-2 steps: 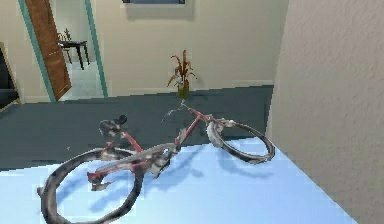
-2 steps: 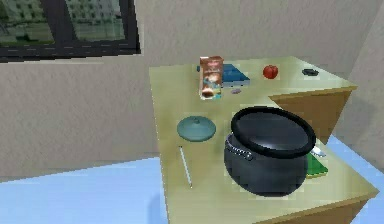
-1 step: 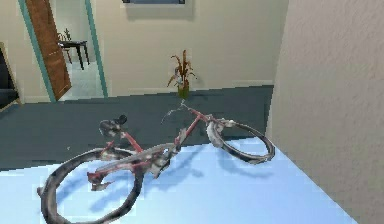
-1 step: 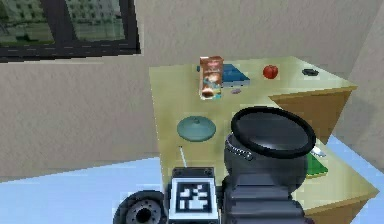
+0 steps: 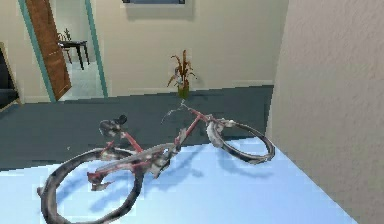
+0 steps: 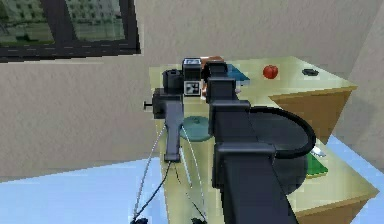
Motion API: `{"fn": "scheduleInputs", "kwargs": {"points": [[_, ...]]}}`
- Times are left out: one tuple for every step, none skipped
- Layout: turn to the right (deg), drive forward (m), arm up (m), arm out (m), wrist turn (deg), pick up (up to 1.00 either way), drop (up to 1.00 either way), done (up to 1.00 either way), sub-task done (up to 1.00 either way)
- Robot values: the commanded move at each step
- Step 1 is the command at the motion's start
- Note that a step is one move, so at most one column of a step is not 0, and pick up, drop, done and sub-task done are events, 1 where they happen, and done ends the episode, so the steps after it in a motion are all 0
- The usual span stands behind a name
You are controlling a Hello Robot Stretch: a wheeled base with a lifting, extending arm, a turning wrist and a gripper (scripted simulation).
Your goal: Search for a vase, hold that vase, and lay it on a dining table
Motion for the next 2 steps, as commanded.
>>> {"fn": "scheduleInputs", "kwargs": {"points": [[0.0, 0.0, 0.0, 0.0, 45.0, 0.0, 0.0, 0.0, 0.0], [0.0, 0.0, 0.0, 0.0, 45.0, 0.0, 0.0, 0.0, 0.0]]}}
